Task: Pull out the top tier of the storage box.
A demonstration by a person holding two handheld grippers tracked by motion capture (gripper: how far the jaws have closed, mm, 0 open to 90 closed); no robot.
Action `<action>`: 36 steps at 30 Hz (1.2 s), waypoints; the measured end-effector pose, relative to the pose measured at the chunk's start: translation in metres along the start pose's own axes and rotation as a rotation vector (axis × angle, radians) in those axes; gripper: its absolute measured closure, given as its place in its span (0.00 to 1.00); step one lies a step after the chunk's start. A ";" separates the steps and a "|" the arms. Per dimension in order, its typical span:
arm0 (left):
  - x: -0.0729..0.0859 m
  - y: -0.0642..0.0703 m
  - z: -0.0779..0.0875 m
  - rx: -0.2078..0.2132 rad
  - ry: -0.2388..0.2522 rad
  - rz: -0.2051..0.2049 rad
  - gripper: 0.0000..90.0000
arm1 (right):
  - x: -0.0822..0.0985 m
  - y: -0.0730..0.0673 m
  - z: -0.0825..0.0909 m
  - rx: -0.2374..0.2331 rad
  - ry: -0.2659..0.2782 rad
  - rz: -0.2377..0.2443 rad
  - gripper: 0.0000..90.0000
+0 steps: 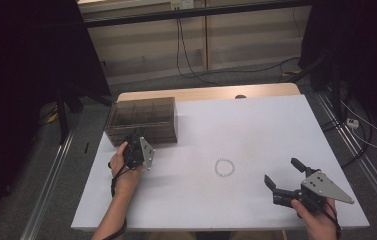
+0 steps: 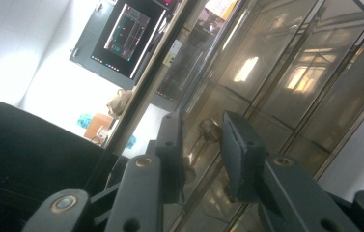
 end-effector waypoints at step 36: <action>-0.005 0.006 0.001 -0.006 -0.008 -0.064 0.90 | 0.000 0.000 0.000 -0.003 0.003 0.001 0.02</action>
Point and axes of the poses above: each handheld gripper's, and its own axes: z roughly backward along the jaws, x roughly out of its underside, y roughly to its right, the point moved 5 cm from there along -z, roughly forward along the jaws, and after that the axes turned 8 degrees about y, right-handed, at the moved point
